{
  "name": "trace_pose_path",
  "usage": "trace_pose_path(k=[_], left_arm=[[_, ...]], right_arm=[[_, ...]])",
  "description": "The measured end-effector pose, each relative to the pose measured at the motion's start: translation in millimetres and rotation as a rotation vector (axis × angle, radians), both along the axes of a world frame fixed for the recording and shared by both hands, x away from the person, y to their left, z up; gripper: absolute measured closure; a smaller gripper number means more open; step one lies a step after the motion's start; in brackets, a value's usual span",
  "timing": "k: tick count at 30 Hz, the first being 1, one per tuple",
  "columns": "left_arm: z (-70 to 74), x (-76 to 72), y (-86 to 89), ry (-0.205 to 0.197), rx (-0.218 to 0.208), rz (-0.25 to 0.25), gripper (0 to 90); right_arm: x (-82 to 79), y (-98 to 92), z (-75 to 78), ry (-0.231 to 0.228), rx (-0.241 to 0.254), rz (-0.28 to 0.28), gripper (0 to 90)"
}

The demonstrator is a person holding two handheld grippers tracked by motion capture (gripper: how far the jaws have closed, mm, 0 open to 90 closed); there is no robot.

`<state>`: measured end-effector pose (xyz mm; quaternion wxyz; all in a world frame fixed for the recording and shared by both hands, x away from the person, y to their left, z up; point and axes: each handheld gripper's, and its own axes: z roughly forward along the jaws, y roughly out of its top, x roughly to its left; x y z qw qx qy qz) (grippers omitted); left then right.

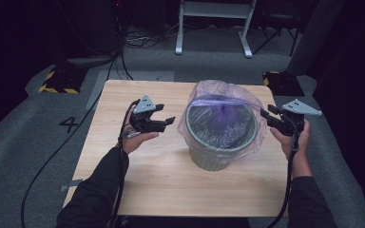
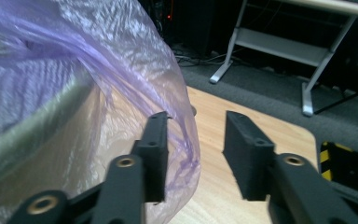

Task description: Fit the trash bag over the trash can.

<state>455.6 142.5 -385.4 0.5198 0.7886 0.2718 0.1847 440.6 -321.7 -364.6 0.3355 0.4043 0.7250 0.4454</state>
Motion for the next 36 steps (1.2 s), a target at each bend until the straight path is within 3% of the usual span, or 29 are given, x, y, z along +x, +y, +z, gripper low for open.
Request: trace_pose_path(k=[2, 10, 14, 19, 23, 24, 28, 31, 36], left_arm=[[6.2, 0.4, -3.7, -0.034, -0.004, 0.003, 28.6], [30.1, 15.2, -30.9, -0.088, 0.030, -0.040, 29.7], [36.6, 26.5, -41.7, -0.087, 0.022, -0.048, 32.4], [41.1, 41.1, -49.6, -0.071, 0.014, -0.064, 36.5], [43.5, 49.5, -55.7, -0.048, 0.007, -0.098, 46.3], [43.4, 50.5, -57.9, -0.056, 0.013, -0.108, 52.7], [42.5, 55.1, -68.8, -0.063, 0.064, -0.132, 74.0], [41.3, 55.8, -76.1, -0.068, 0.065, -0.169, 86.2], [39.7, 60.3, -80.7, -0.053, 0.052, -0.169, 89.9]], right_arm=[[-1.2, 0.8, 2.7, -0.012, -0.004, 0.000, 55.4], [2.1, 5.9, 11.5, -0.037, -0.038, 0.014, 48.3], [13.2, 12.1, 13.1, -0.011, -0.057, 0.036, 51.6], [22.0, 21.4, 14.2, -0.011, -0.105, 0.060, 63.0], [25.1, 26.3, 18.3, -0.035, -0.121, 0.089, 78.1], [25.9, 27.6, 19.1, -0.039, -0.128, 0.090, 81.3], [29.6, 31.5, 22.6, -0.042, -0.132, 0.096, 88.0], [35.0, 32.9, 22.4, -0.021, -0.125, 0.088, 89.7], [44.1, 31.9, 15.4, 0.036, -0.104, 0.070, 90.0]])
